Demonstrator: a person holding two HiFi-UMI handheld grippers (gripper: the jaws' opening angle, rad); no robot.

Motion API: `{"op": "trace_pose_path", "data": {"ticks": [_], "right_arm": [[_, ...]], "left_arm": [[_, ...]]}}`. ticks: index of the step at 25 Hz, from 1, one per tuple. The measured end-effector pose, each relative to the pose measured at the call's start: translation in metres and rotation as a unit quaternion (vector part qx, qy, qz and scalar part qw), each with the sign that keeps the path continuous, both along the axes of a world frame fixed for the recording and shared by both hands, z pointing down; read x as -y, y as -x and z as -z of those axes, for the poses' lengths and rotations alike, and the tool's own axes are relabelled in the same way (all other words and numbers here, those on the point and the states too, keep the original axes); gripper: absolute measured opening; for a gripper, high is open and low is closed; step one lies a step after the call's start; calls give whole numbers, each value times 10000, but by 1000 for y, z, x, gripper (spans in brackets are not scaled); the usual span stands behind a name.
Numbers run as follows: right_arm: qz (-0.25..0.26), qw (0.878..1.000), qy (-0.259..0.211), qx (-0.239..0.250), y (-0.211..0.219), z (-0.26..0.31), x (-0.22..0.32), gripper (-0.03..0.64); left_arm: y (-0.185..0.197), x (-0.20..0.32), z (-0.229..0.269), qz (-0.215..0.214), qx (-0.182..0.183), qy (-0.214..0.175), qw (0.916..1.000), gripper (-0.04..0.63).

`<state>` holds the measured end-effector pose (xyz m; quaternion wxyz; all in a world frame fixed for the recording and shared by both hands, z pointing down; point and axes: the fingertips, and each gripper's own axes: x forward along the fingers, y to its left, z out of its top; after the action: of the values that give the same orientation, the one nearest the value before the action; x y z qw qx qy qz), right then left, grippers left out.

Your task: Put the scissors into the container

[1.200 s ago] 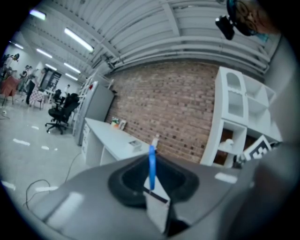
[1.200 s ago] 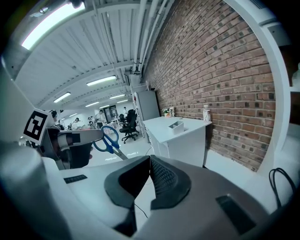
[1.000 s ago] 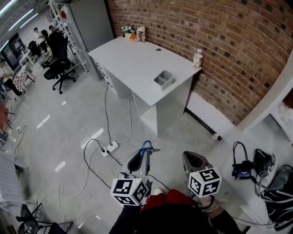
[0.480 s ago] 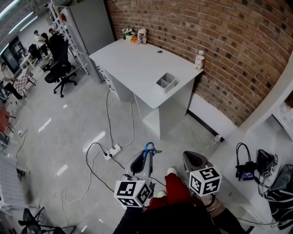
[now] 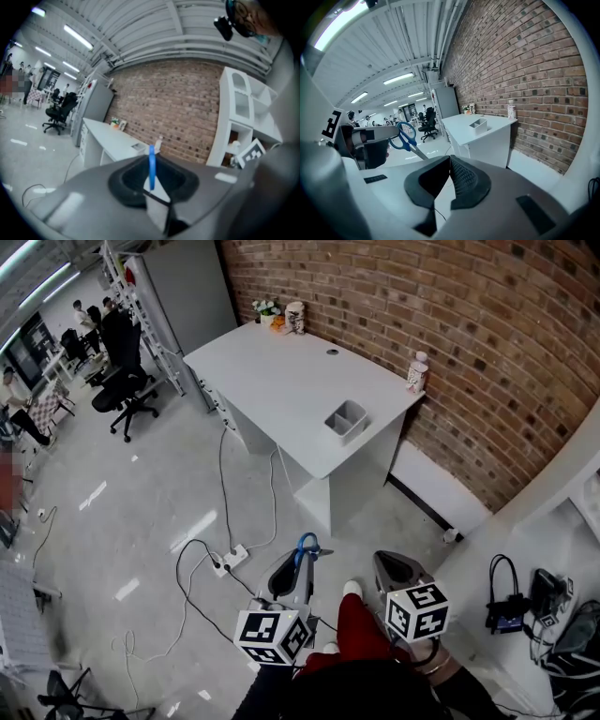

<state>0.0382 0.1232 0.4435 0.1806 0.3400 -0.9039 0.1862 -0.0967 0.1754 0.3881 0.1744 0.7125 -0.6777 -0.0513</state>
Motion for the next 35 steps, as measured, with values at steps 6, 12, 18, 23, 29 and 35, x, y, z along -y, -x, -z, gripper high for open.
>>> {"op": "trace_pose_path", "data": {"ticks": [6,12,18,23,29,35], "right_arm": [[-26,9999,109,-76,6,-13,35,9],[-41,9996,212,-174,9,-23,78,9],[-100,9994,239,-209,10,-25,123,9],[-88,9992,325,-205,11,-27,155,9],[-114,9990,382,-198,10,-32,188,9],[-204,9990,362,-150,-3,-29,220,9]], "left_arm": [[10,35,-11,74,-66,105,9999,46],[19,83,-22,127,-250,133,9995,46],[22,131,-25,105,-295,177,9994,46],[26,169,-22,131,-283,187,9993,46],[26,212,-17,76,-196,148,9997,46],[24,251,-14,84,-143,113,9998,46]]}}
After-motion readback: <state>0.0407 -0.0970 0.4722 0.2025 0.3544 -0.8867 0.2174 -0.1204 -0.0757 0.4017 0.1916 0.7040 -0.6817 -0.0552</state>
